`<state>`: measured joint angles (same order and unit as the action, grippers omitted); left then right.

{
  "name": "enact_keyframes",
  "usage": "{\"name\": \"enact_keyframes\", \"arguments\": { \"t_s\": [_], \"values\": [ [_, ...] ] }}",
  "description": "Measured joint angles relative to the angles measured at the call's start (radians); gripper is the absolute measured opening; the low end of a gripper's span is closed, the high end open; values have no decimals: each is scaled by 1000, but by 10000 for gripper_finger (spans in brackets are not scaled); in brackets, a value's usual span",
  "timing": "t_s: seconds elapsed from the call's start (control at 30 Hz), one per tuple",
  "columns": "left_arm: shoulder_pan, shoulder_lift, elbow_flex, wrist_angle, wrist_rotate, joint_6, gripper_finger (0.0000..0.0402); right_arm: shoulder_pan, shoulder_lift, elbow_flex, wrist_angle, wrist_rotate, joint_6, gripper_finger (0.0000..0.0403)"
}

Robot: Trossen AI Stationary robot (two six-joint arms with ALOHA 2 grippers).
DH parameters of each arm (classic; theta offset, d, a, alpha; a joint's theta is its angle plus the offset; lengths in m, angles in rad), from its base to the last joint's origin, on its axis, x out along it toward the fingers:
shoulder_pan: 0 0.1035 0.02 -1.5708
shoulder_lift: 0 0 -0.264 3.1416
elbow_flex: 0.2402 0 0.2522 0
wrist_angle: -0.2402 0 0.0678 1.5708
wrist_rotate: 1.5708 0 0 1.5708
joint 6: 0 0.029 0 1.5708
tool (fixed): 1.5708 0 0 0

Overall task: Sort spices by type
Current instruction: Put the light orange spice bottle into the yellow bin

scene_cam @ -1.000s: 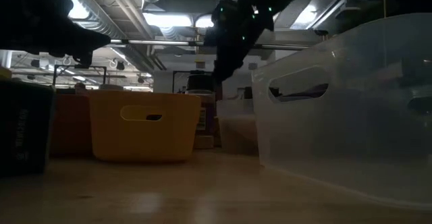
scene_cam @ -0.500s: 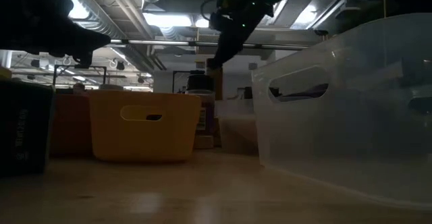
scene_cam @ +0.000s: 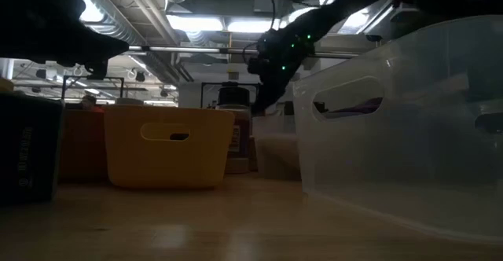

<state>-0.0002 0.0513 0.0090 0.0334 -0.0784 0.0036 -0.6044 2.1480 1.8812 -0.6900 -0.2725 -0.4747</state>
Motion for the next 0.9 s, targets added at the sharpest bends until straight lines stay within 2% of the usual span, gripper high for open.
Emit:
{"name": "enact_keyframes", "arguments": {
  "t_s": [0.23,0.5,0.9],
  "values": [
    [0,0,0,0,0,0,0,2,32,0,6,10,-1,222],
    [0,0,0,0,0,0,0,3,32,0,8,141,-3,223],
    [0,0,0,0,0,0,0,3,31,0,-2,127,-2,225]
  ]
}}
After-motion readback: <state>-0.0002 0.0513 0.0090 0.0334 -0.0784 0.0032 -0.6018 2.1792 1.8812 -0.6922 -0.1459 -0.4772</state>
